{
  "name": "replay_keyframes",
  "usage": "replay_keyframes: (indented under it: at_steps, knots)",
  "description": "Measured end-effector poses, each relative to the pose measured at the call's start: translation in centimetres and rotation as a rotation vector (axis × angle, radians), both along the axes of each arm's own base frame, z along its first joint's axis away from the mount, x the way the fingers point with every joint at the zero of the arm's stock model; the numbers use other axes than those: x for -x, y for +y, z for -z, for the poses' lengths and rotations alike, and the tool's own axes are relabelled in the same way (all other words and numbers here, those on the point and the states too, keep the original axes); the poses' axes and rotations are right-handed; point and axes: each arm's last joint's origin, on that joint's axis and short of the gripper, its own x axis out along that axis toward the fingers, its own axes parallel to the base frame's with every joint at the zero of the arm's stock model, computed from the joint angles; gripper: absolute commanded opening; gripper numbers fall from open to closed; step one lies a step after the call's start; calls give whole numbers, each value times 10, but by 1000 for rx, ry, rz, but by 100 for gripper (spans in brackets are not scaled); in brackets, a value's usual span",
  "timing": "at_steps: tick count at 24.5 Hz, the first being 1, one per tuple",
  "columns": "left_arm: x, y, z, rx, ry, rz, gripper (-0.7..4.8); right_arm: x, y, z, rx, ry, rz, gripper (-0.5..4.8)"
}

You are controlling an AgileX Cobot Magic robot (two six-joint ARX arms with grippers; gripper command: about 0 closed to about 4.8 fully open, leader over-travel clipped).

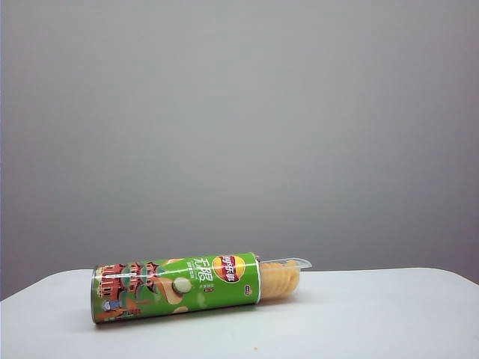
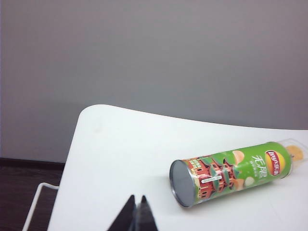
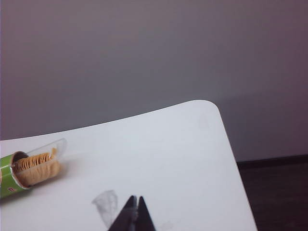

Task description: Pick up the green tub of chips from the desk, push the transparent container that's holding the chips and has slipped out back in, and finally put the chips back on the desk.

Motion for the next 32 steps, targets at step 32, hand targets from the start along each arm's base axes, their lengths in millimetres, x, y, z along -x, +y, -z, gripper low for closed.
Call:
replay_keyframes:
  at_steps: [32]
  knots:
    - [-36, 3, -134, -124, -103, 56, 91, -16, -19, -100, -199, -43, 189, -5]
